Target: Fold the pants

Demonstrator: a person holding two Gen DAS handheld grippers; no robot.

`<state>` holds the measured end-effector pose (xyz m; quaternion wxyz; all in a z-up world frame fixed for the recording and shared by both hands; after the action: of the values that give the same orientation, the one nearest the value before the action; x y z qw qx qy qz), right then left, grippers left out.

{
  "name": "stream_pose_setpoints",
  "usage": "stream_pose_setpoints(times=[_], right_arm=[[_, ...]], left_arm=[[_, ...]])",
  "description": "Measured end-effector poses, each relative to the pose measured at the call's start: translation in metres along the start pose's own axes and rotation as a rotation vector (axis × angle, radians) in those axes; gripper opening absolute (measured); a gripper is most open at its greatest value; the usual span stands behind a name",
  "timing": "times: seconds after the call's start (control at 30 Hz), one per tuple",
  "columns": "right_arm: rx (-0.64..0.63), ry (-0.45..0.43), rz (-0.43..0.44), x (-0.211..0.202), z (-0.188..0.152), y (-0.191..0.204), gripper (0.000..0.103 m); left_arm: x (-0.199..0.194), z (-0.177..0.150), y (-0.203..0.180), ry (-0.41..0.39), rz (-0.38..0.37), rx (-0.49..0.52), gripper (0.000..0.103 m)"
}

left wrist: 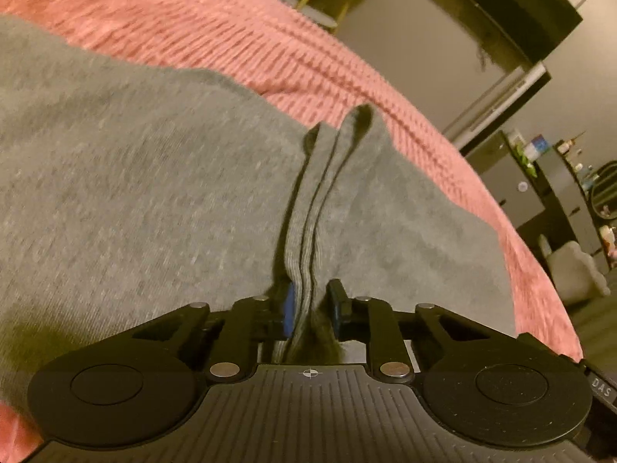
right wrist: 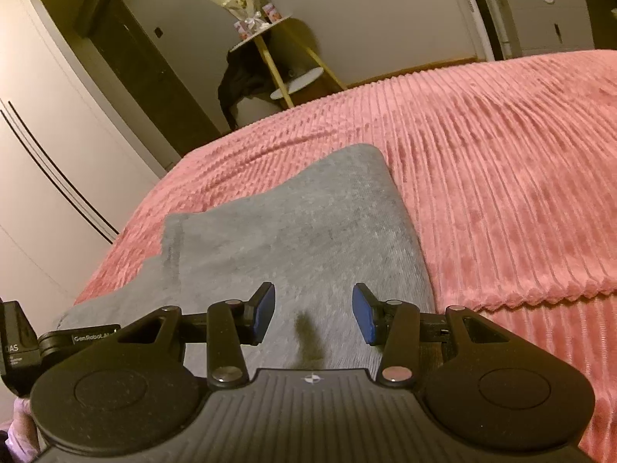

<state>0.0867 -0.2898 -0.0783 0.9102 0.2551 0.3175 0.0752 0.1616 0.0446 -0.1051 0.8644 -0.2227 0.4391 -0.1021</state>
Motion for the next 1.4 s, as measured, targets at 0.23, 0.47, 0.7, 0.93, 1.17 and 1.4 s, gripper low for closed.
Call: stream_pose_setpoints(times=[0.23, 0.47, 0.7, 0.93, 1.17, 1.4], right_arm=[[-0.056, -0.033, 0.028, -0.024, -0.002, 0.015, 0.045], [-0.044, 0.011, 0.006, -0.019, -0.005, 0.014, 0.046], [-0.042, 0.05, -0.019, -0.007, -0.008, 0.013, 0.046], [-0.033, 0.063, -0.02, -0.002, -0.008, 0.01, 0.048], [-0.053, 0.065, -0.021, 0.0, -0.009, 0.014, 0.048], [-0.09, 0.04, -0.03, -0.004, -0.008, 0.019, 0.048]], left_arm=[[-0.031, 0.005, 0.001, -0.111, 0.0, -0.043, 0.013], [-0.033, 0.005, 0.019, -0.095, 0.14, -0.076, 0.001], [-0.024, 0.007, 0.018, -0.057, 0.032, -0.104, 0.054], [0.0, 0.005, 0.022, 0.055, -0.104, -0.179, 0.05], [0.017, 0.005, 0.013, 0.059, -0.063, -0.117, 0.019], [0.003, 0.003, -0.002, -0.017, 0.003, 0.012, 0.017]])
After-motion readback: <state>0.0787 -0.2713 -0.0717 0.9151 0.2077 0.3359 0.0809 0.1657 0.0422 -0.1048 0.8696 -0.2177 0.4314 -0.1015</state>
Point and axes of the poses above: each gripper's, at about its wrist camera, not at the fingertips, and x roughly the way its jaws point, y to its left, z to its top, the point moved 5 cm from there along x, roughly the way its jaws point, and after that the axes turned 3 degrees about z, right-handed, at the moved point
